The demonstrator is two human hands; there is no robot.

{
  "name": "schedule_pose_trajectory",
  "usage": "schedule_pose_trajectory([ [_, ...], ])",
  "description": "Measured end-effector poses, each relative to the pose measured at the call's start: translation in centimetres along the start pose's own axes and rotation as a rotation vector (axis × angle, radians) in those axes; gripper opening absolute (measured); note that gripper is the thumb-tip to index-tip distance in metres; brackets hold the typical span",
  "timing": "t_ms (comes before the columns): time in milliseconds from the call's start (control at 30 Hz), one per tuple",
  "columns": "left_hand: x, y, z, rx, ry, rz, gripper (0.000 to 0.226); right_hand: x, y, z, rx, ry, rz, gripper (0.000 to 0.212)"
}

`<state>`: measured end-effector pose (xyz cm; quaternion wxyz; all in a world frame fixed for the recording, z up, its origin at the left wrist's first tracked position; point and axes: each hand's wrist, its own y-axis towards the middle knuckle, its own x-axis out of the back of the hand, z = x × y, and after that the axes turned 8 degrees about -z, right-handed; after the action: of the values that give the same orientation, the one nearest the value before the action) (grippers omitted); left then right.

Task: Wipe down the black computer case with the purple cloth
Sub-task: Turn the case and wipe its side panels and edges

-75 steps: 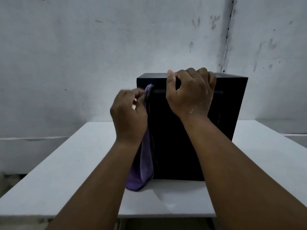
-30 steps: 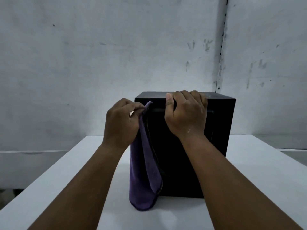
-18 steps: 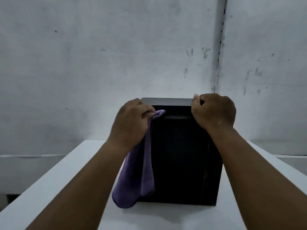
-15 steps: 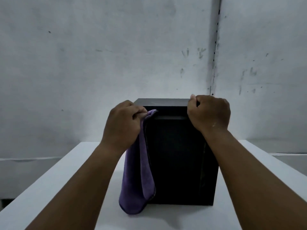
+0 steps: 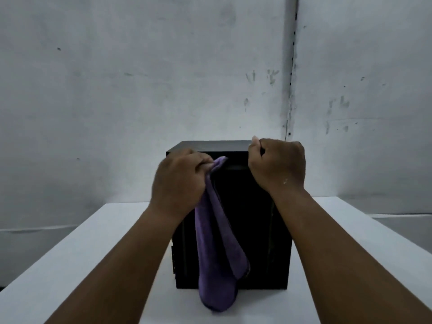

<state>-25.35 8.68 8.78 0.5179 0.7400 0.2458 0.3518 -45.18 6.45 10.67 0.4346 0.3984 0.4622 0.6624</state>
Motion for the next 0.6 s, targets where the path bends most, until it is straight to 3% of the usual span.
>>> schedule_pose_trajectory([
  [233,-0.3,0.1,-0.9,0.133,0.012,-0.019,0.011,-1.2,-0.3,0.0,-0.048,-0.052,-0.005,0.047],
  [400,-2.9,0.5,-4.4,0.056,-0.029,0.079,0.016,-1.3,-0.3,-0.4,-0.051,-0.039,-0.013,0.048],
  [600,-2.6,-0.1,-3.3,0.042,0.0,0.032,0.013,-0.8,-0.2,-0.8,-0.022,-0.005,0.018,0.049],
])
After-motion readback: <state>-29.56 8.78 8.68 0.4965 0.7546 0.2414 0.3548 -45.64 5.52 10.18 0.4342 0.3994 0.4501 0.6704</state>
